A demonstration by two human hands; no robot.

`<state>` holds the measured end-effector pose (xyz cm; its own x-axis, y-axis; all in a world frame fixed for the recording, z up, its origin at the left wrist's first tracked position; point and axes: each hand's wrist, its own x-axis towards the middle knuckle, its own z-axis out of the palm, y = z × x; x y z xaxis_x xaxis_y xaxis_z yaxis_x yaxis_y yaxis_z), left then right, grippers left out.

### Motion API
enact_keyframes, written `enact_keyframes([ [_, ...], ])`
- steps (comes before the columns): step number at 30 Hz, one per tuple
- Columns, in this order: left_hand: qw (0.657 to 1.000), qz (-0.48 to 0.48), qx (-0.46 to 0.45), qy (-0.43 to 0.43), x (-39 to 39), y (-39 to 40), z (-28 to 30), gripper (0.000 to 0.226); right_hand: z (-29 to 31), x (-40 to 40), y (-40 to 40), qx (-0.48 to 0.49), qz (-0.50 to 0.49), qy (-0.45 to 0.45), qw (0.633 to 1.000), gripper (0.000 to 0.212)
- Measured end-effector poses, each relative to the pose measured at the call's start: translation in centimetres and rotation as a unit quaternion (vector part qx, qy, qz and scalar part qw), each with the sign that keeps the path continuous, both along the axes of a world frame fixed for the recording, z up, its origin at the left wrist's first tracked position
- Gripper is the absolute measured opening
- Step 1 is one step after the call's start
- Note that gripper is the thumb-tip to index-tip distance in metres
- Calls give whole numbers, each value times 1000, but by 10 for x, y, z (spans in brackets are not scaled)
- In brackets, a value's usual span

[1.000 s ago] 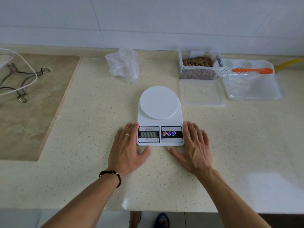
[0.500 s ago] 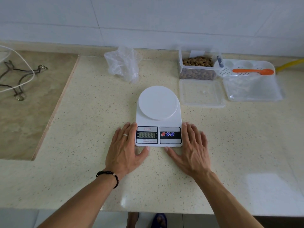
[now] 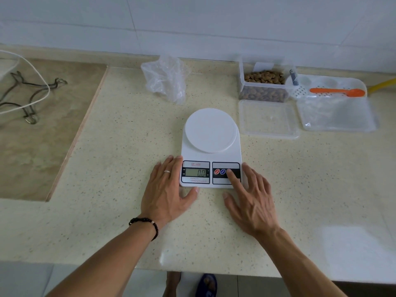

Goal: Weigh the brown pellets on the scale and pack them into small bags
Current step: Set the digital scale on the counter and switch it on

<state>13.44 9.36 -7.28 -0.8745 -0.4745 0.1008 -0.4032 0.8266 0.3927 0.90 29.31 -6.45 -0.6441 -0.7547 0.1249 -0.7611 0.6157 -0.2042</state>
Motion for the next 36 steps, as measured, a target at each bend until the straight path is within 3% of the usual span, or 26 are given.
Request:
enact_keyframes([
  [21, 1000, -4, -6, -8, 0, 0, 2, 87, 1, -2, -2, 0, -3, -2, 1000, 52],
  [31, 999, -1, 48, -8, -3, -1, 14, 88, 25, -6, 1, 30, -32, -48, 998, 59],
  [36, 1000, -23, -15, -12, -37, 1, 49, 74, 59, -39, 15, 19, -69, -14, 997, 51],
])
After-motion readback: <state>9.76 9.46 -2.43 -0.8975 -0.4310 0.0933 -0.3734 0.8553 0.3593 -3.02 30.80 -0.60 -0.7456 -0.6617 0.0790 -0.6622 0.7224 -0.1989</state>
